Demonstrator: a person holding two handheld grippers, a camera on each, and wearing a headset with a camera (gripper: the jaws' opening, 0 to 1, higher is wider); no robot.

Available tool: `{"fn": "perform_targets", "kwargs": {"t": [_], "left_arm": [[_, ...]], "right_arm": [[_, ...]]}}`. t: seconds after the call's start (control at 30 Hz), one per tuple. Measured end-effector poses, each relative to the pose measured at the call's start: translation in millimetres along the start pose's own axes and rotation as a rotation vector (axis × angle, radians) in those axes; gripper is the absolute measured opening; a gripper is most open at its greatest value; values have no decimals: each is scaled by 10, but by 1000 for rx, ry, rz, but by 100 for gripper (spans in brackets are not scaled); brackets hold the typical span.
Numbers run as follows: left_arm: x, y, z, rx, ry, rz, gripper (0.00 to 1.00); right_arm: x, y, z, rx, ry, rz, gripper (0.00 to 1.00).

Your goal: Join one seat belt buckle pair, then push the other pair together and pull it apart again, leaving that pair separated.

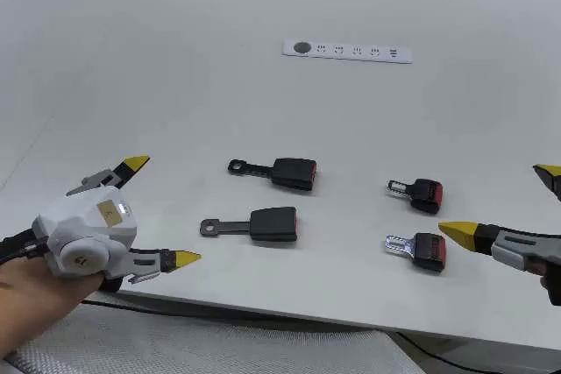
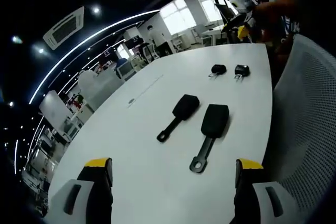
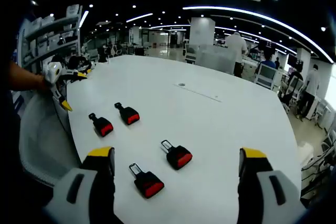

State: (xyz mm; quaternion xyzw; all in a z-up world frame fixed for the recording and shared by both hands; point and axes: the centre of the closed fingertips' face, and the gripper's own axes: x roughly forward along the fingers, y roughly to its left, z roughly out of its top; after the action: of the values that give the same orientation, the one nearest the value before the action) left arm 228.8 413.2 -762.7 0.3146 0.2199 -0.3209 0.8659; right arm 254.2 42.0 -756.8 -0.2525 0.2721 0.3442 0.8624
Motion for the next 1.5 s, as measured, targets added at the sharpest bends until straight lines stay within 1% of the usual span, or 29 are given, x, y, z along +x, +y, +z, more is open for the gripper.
{"fn": "perform_targets", "kwargs": {"t": [0.03, 0.2, 0.3, 0.4, 0.53, 0.63, 0.7, 0.8, 0.93, 1.0, 1.03, 1.2, 1.37, 1.43, 1.5], "left_arm": [[0, 0, -3, -1, 1, 0, 100], [-6, -8, 5, 5, 0, 0, 100], [-8, -9, 3, 8, 2, 2, 100], [-16, 5, 5, 8, 5, 12, 100], [-6, 2, -11, 5, 11, 9, 100], [2, -14, -17, 10, 13, 2, 99], [-2, -12, -12, 16, 13, 4, 98], [-2, 1, -27, 9, 16, 6, 98], [-6, 6, -43, 3, 25, 7, 97], [-3, 5, -57, 5, 27, 6, 96], [-1, 3, -63, 4, 28, 4, 96], [7, 1, -92, 7, 38, 1, 95], [16, 3, -161, 40, 61, -1, 95], [17, 9, -165, 41, 61, 1, 94], [12, 22, -161, 39, 58, 5, 94]], "right_arm": [[0, 14, -9, 8, 1, 3, 100], [-2, 76, -61, 15, 13, 16, 100], [9, 111, -82, 41, 12, 23, 99], [34, 188, -55, 71, 7, 38, 98], [59, 231, 3, 58, 0, 42, 98], [57, 217, -4, 49, 3, 38, 98], [55, 194, -44, 52, 10, 34, 98], [51, 175, -142, 17, 51, 23, 98], [47, 189, -175, 28, 60, 26, 97], [50, 205, -222, 82, 86, 31, 96], [54, 199, -233, 94, 93, 32, 94], [60, 156, -230, 76, 98, 19, 93], [50, 154, -259, 65, 114, 19, 92], [44, 151, -282, 47, 123, 17, 92], [38, 160, -285, 52, 121, 21, 91]]}}
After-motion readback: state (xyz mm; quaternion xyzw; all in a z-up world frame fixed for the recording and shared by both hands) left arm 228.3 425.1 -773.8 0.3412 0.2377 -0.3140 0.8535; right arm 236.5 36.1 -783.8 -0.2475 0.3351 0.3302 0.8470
